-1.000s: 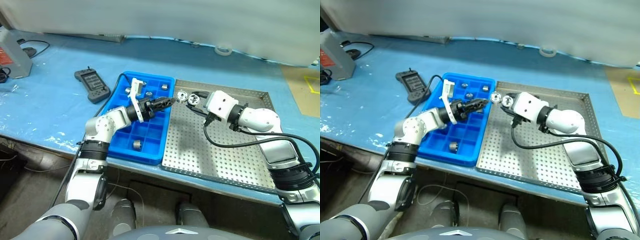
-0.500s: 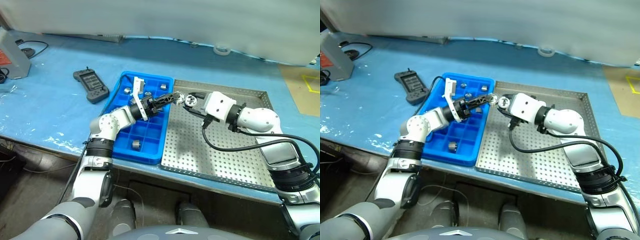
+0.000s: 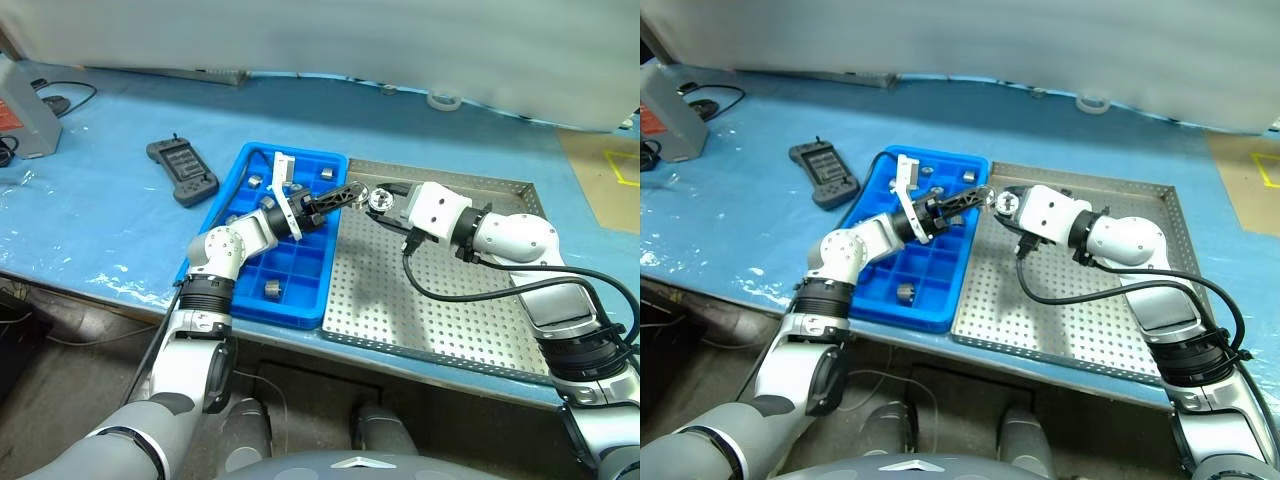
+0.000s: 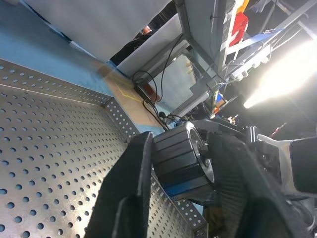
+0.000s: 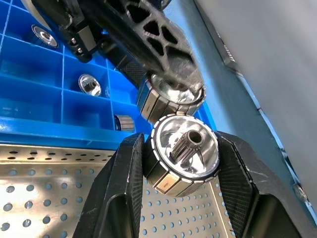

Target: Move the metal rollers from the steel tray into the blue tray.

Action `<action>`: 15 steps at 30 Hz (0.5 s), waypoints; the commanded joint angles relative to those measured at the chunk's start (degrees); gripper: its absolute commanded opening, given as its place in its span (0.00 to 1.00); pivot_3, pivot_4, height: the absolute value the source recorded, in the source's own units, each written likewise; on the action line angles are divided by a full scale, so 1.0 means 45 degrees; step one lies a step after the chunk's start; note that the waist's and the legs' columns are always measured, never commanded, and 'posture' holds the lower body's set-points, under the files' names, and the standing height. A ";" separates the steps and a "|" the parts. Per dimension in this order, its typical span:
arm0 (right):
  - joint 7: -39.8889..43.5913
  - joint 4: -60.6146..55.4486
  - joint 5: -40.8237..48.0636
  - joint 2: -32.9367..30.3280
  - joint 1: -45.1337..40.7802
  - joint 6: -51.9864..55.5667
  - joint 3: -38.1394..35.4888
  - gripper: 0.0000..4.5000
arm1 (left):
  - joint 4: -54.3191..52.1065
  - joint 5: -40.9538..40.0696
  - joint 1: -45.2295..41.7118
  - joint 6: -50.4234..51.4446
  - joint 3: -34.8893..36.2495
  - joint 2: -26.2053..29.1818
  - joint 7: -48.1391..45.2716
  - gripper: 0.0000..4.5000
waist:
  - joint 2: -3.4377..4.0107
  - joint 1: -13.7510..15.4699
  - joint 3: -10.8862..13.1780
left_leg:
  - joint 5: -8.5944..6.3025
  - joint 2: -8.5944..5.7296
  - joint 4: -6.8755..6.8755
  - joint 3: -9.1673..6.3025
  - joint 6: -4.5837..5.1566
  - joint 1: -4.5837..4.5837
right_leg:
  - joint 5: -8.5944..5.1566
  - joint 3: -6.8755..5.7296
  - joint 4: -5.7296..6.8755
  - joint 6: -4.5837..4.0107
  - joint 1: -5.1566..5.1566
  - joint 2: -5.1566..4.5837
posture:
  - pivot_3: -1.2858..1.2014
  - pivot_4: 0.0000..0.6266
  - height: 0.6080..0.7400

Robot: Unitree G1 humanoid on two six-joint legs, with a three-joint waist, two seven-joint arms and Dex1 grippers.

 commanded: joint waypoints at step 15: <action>-0.0065 -0.0571 -0.0109 0.0147 -0.0220 -0.0130 -0.0232 0.40 | -0.0012 0.0205 -0.0570 -0.0494 0.0673 0.1311 -0.0055 0.32 | 0.0000 -0.0031 0.0000 | 0.0003 0.0001 -0.0002 -0.0004 -0.0006 0.0001 | 0.0001 0.0000 0.0002 0.0002 -0.0001 0.0003 | 0.46 0.24 1.00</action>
